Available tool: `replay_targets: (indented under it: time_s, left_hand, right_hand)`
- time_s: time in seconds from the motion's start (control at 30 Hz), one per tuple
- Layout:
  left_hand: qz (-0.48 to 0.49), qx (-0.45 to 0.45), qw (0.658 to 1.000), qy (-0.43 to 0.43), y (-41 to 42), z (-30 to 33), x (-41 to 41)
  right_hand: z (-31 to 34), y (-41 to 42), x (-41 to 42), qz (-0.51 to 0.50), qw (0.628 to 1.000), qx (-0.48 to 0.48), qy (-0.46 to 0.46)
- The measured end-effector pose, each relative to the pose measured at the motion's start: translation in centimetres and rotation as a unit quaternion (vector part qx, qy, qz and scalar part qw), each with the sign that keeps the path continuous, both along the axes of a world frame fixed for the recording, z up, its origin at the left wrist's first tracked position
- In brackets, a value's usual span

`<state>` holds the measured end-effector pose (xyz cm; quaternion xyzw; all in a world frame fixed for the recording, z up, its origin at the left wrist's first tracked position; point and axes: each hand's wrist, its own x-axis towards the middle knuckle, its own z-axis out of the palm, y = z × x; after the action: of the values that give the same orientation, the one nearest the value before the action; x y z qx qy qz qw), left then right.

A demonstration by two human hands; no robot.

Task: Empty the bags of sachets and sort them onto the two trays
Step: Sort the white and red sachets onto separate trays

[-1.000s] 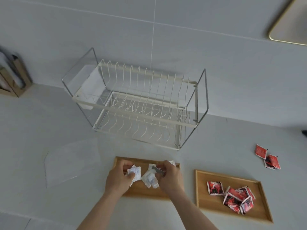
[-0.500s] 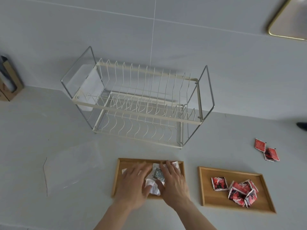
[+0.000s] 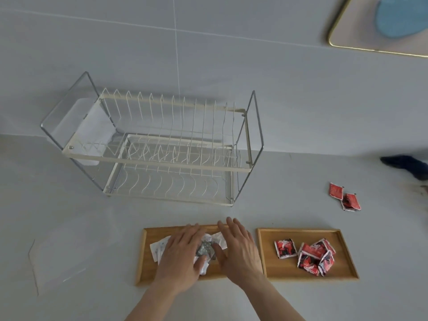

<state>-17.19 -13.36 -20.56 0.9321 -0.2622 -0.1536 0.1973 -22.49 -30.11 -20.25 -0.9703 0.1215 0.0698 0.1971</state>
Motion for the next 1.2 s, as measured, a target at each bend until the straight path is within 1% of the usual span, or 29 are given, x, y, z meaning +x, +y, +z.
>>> replay_targets:
  time_s: [0.2,0.27,0.57,0.77,0.87,1.0,1.1,1.2]
  left_hand:
    - [-0.062,0.002,0.998,-0.016,-6.9,2.1,0.4]
    - [-0.083,0.002,0.997,-0.008,-9.7,2.2,-0.1]
    - [-0.140,0.006,0.990,0.014,-26.2,3.2,-2.9]
    - [-0.146,0.003,0.989,0.027,-38.1,2.7,-2.0]
    - [-0.125,0.010,0.991,0.037,-42.6,1.6,-1.6]
    - [-0.099,0.025,0.993,0.054,-47.3,0.3,-1.0]
    - [-0.096,0.051,0.993,0.049,-50.0,-0.6,-0.7]
    - [-0.087,0.047,0.994,0.039,-52.4,-1.4,-0.6]
  right_hand:
    - [1.3,-7.0,-1.4,-0.064,0.998,-0.006,-0.006]
    - [1.5,-10.0,-2.2,-0.088,0.996,-0.003,-0.002]
    - [1.8,-26.7,-6.9,-0.209,0.978,0.020,0.002]
    - [1.4,-38.4,-7.9,-0.264,0.964,0.016,0.016]
    - [0.3,-42.7,-7.6,-0.316,0.948,0.046,0.005]
    - [-0.9,-46.2,-6.0,-0.358,0.932,0.064,0.010]
    - [-1.8,-47.5,-4.5,-0.378,0.923,0.062,0.030]
    - [-2.4,-48.0,-3.0,-0.396,0.916,0.053,0.045]
